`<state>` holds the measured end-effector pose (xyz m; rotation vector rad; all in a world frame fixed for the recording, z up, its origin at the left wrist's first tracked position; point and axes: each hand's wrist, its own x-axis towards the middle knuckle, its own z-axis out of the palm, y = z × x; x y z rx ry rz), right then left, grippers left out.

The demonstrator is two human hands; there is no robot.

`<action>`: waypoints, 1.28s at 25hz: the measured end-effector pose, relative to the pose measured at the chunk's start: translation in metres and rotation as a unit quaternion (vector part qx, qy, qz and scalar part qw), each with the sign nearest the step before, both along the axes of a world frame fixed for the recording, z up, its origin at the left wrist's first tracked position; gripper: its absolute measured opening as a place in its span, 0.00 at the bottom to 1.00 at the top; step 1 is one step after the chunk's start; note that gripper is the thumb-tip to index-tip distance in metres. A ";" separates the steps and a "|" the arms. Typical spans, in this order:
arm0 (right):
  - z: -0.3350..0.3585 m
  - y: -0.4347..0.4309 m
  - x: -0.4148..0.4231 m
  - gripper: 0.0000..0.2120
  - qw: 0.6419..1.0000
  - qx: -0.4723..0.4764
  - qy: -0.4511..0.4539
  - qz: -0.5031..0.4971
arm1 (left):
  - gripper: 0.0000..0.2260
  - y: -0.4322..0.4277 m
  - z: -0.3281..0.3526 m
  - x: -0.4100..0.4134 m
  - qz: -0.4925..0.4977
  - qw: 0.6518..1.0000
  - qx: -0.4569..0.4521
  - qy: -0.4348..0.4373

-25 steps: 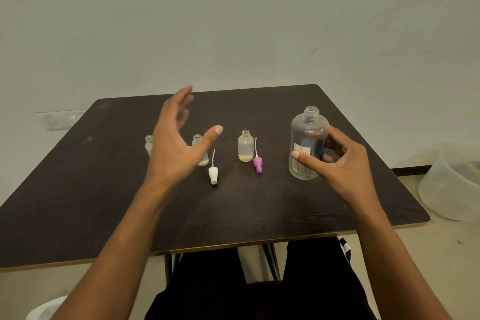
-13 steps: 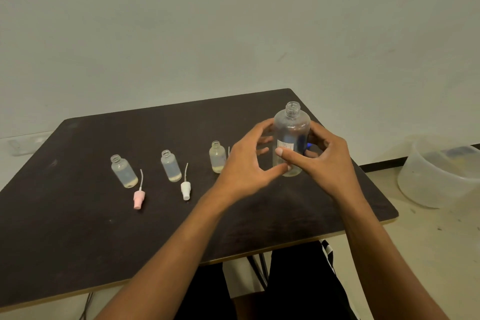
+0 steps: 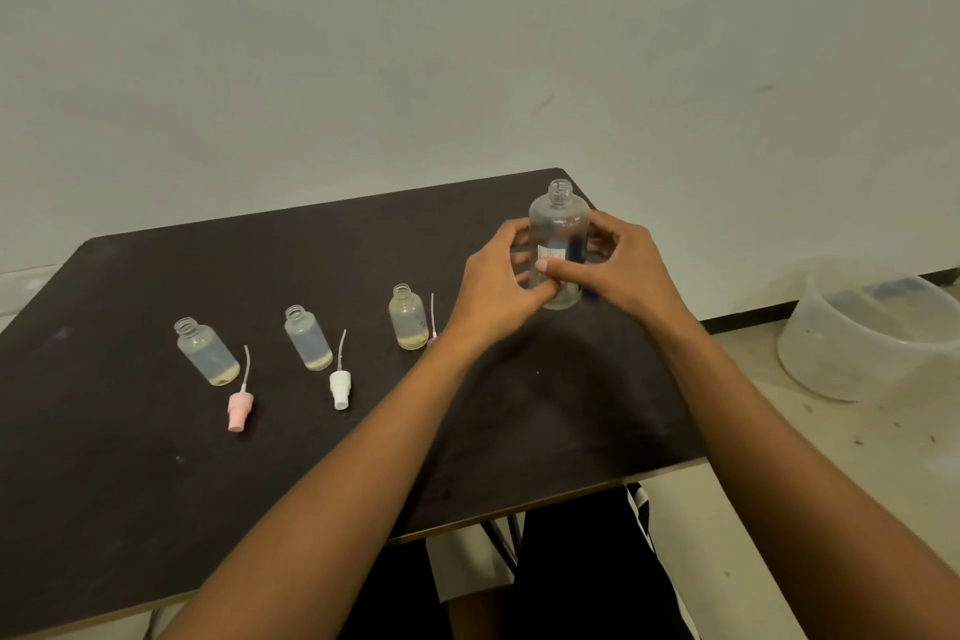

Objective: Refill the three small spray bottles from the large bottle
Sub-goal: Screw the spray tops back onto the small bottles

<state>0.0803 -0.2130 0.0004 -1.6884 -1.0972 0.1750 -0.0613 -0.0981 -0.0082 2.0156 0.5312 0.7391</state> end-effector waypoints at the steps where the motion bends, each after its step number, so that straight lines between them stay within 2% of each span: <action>1: 0.001 0.009 0.008 0.28 1.000 -0.013 -0.006 -0.005 | 0.31 0.006 0.001 0.008 0.010 1.000 0.002 0.004; 10: -0.010 0.068 0.059 0.31 0.994 -0.100 -0.043 -0.024 | 0.31 0.048 -0.009 0.060 0.063 0.996 -0.013 0.057; 22: -0.020 0.074 0.073 0.32 0.994 -0.105 -0.015 -0.019 | 0.31 0.055 -0.022 0.070 0.062 0.996 -0.010 0.060; 27: -0.018 0.074 0.073 0.34 0.993 -0.116 -0.026 -0.015 | 0.37 0.053 -0.021 0.066 0.061 0.995 -0.016 0.073; 32: -0.012 0.067 0.069 0.42 0.995 -0.102 -0.019 -0.016 | 0.41 0.052 -0.016 0.056 0.070 0.994 -0.023 0.080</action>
